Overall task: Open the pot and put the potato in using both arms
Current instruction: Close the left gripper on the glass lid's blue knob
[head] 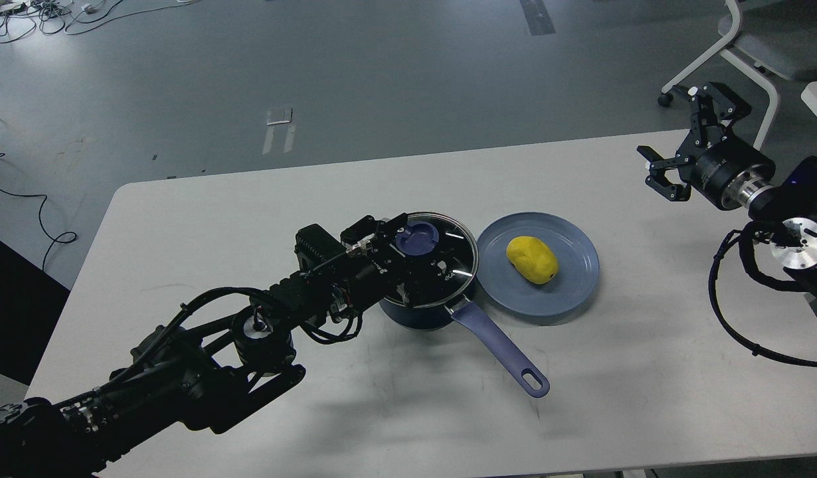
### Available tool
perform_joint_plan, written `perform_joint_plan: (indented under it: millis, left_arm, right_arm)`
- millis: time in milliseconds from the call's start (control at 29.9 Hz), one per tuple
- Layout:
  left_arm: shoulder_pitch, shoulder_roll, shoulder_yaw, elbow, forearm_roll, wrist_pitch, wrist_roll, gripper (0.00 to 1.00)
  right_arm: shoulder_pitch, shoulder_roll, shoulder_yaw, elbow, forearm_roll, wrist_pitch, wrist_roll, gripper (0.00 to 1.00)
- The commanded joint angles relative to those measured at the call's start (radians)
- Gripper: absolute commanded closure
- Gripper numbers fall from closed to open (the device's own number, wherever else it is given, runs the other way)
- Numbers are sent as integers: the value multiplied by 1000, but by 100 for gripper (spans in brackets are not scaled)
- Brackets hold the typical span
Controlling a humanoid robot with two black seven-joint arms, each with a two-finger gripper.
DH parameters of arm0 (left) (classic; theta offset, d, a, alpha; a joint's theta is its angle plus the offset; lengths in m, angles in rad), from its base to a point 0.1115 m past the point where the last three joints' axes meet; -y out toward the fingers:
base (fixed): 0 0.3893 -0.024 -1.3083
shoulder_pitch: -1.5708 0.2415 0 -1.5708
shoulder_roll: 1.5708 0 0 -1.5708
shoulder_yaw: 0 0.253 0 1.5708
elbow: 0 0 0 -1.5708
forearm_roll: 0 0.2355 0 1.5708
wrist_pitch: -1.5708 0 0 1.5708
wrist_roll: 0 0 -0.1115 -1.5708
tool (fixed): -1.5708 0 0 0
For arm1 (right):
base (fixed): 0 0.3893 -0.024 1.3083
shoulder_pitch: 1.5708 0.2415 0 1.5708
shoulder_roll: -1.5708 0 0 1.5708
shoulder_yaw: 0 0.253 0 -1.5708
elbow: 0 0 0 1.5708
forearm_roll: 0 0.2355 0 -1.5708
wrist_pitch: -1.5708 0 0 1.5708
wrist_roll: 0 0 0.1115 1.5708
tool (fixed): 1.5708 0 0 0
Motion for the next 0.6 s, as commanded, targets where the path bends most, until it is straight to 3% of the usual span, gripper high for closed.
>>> perform_joint_plan:
  millis: [0,100,267,468,568]
  left_arm:
    - [-1,1,3,2,0,0,-4,2]
    - [-1,-3,2,2,3,0,-8,7]
    - [-1,-3,2,17,3,0,-10,37]
    - [-1,-3,2,25,3,0,-11,53]
    - [-1,-3,2,25,3,0,-11,54]
  right_arm:
    - [-5,0,0,0,0,0,0,0]
    - [-5,1,0,-11,0,1,1,0]
    - [-6,1,0,-20,0,1,0,0]
    - [-6,1,0,-20,0,1,0,0]
    - [-6,1,0,-21,0,1,1,0]
